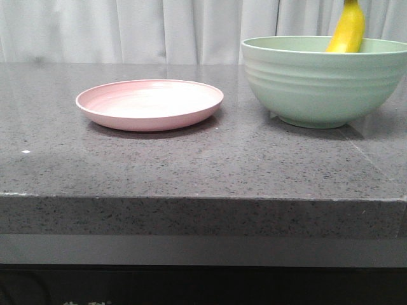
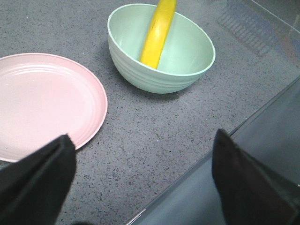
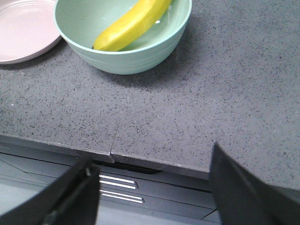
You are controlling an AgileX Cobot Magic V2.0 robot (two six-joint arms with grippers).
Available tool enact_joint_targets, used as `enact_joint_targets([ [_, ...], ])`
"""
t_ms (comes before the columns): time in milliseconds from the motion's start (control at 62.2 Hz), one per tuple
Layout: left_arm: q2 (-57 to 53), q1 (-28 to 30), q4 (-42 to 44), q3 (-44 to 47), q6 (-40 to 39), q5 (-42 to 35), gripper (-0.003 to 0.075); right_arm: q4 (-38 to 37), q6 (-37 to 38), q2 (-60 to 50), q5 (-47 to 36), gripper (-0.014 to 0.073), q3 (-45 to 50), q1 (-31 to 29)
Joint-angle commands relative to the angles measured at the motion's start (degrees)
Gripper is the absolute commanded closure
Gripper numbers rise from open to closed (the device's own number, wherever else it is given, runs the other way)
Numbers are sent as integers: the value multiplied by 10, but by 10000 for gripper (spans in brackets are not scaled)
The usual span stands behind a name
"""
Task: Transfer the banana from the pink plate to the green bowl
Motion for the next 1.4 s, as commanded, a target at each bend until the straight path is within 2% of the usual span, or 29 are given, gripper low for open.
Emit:
enact_joint_targets([
  [0, -6, -2, -18, -20, 0, -33, 246, 10, 3, 3, -37, 216, -12, -1],
  [241, -6, -2, -18, -20, 0, -33, 570, 14, 3, 3, -35, 531, -12, -1],
  [386, -6, -2, -18, -20, 0, -33, 738, 14, 3, 3, -37, 642, -12, -1],
  [434, -6, -2, -18, -20, 0, -33, 738, 14, 3, 3, -37, 666, -12, -1],
  [1093, -6, -2, -15, -20, 0, -33, 738, 15, 3, 3, -33, 663, -12, -1],
  [1174, -6, -2, 53, -19, -9, -38, 738, 15, 3, 3, -33, 663, -12, -1],
  [1222, -7, -2, 112, -12, -58, -46, 738, 15, 3, 3, -33, 663, -12, -1],
  [1334, -22, -2, 286, 28, -233, -63, 738, 15, 3, 3, -33, 663, -12, -1],
  [1383, -37, -1, 321, 54, -257, -78, 738, 15, 3, 3, -33, 663, -12, -1],
])
